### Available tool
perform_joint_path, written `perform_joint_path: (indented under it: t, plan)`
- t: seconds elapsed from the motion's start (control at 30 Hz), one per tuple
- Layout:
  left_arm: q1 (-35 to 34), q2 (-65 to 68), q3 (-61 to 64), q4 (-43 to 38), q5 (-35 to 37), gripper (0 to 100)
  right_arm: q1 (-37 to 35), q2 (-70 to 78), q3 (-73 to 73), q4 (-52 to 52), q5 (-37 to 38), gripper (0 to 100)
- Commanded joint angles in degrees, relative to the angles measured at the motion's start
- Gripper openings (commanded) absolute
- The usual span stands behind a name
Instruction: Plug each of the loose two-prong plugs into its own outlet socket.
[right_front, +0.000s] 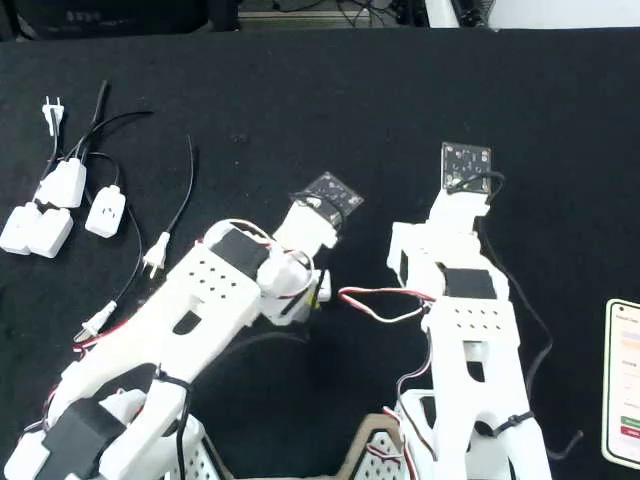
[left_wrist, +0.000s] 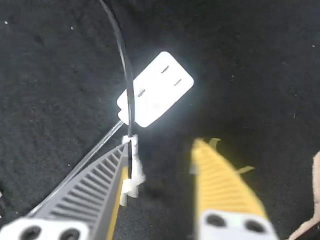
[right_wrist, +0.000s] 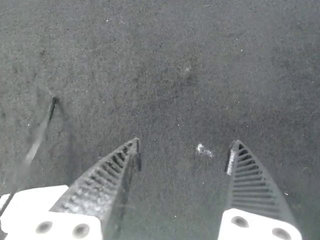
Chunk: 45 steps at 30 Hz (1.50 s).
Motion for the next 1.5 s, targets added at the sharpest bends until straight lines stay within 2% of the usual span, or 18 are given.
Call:
perform_joint_path:
  t: [0.0, 0.07, 0.17, 0.27, 0.37, 0.53, 0.6, 0.8, 0.97, 1.2, 1.4, 1.47]
  plan:
    - [-1.01, -2.2, -2.24, 2.11, 0.18, 24, 0.53, -1.89, -0.04, 0.18, -0.44, 26.6]
    - [-4.53, -2.81, -4.53, 4.57, 0.09, 23, -0.88, -1.89, 0.22, 0.18, -0.44, 26.6]
    - [-14.29, -4.04, -7.16, 6.33, -3.34, 23, -4.66, -1.89, 0.31, 0.53, 1.05, 26.6]
    - [-27.21, -4.84, -7.52, 5.8, -6.33, 23, -10.46, -1.89, 1.54, 0.26, 6.95, 26.5]
    - [-38.02, -3.6, -6.2, 5.63, -6.33, 23, -18.9, -1.89, 2.86, 0.62, 13.36, 26.5]
    - [-49.27, -0.44, 1.54, 1.32, -6.15, 23, -32.18, -1.89, 5.41, 1.85, 27.08, 26.5]
    - [-51.38, 0.62, 4.97, -1.49, -4.66, 23, -34.37, -1.89, 5.23, 2.73, 29.63, 26.5]
    - [-53.32, 2.11, 13.58, -13.54, 7.3, 23, -38.07, -1.89, 3.82, 2.64, 36.66, 26.5]
    - [-57.1, 2.2, 16.4, -18.64, 14.42, 23, -43.69, -1.63, 2.24, 2.99, 44.57, 26.4]
    - [-60.53, 2.73, 16.84, -21.89, 16.0, 23, -49.58, 9.36, -3.03, 2.55, 45.19, 26.4]
    - [-64.22, 2.73, 16.22, -22.59, 16.0, 23, -50.29, 19.12, -7.25, 2.46, 44.84, 26.5]
    - [-65.63, 2.73, 16.75, -25.32, 15.74, 23, -50.29, 20.18, -7.16, 2.46, 44.84, 26.5]
